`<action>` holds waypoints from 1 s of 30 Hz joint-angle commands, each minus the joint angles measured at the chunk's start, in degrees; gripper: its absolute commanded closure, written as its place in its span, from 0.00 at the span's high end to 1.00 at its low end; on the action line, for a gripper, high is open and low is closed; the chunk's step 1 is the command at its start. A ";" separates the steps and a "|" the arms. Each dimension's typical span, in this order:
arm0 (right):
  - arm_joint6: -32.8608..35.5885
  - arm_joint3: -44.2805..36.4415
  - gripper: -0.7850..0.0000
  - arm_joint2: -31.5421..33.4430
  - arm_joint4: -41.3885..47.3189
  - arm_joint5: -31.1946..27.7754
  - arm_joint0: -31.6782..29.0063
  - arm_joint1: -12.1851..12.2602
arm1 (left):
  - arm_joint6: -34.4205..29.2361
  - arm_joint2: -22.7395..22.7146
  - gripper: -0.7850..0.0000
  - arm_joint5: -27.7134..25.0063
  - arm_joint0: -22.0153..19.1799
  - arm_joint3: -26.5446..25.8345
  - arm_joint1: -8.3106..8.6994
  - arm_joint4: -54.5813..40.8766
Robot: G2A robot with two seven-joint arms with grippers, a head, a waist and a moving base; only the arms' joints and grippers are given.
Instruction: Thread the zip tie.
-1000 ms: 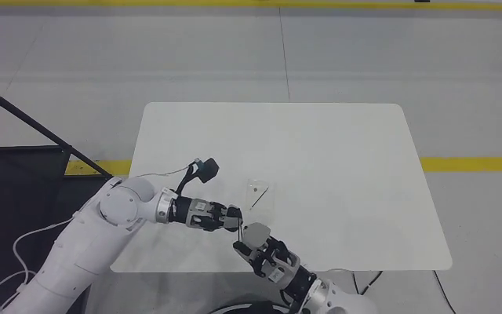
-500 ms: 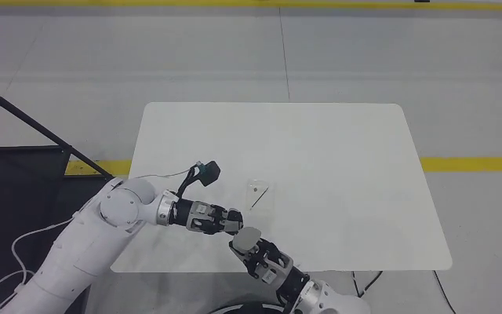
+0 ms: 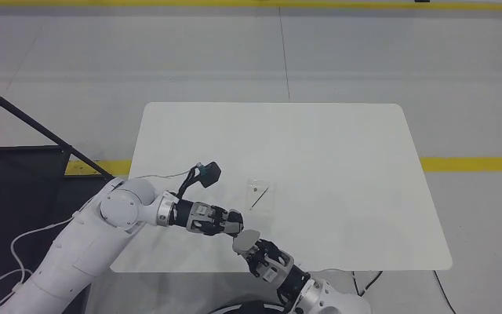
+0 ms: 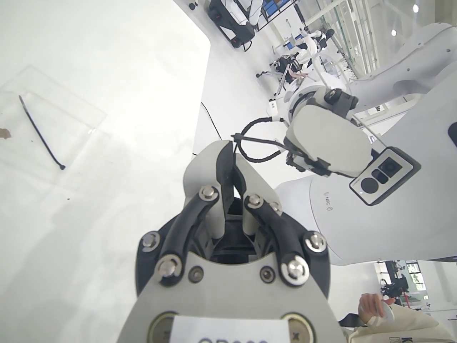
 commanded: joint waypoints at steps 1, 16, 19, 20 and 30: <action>0.04 0.00 0.00 -0.02 0.03 -0.02 0.05 0.06 | 0.08 0.22 0.00 -0.08 -0.10 -0.22 0.16 0.36; 0.31 -0.14 0.00 -0.45 -0.51 -0.75 0.43 0.50 | 5.20 -1.26 0.00 -4.84 1.25 -1.31 1.23 6.50; 0.31 -0.20 0.00 -0.47 -0.78 -0.90 0.43 0.61 | 6.95 -1.97 0.00 -5.40 2.09 -2.32 1.28 8.89; 0.36 -0.18 0.00 -0.49 -0.89 -0.98 0.42 0.64 | 7.56 -2.20 0.00 -5.59 2.38 -2.65 1.30 9.66; 1.11 -0.25 0.00 -0.76 -1.17 -1.38 0.63 0.89 | 12.80 -4.50 0.00 -7.42 5.50 -5.94 1.53 16.67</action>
